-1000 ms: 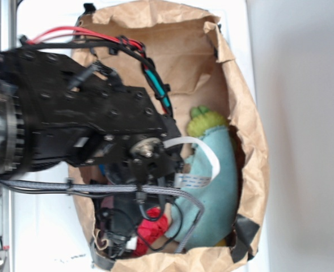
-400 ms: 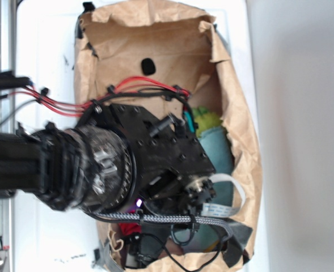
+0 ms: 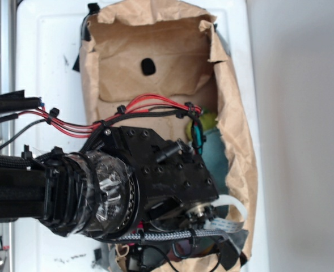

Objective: Grab the red paper.

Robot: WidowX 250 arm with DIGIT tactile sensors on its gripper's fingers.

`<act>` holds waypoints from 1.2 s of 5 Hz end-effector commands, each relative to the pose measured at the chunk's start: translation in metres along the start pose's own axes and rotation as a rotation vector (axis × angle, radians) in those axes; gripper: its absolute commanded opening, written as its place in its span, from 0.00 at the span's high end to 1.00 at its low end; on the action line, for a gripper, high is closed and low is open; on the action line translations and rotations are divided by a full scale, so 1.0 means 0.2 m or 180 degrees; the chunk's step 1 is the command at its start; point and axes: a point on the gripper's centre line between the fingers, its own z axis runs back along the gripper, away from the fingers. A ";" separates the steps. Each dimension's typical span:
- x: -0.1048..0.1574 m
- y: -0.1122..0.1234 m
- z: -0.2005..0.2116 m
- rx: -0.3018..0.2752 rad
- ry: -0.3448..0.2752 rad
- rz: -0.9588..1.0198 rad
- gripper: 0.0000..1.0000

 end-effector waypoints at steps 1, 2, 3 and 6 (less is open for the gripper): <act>-0.03 -0.01 0.13 0.0391 -0.0135 -0.0042 1.00; -0.04 0.08 0.27 0.0500 -0.0379 0.0271 1.00; 0.02 0.31 0.46 0.0624 -0.0561 0.0479 1.00; 0.02 0.48 0.73 0.1206 -0.0914 0.0668 1.00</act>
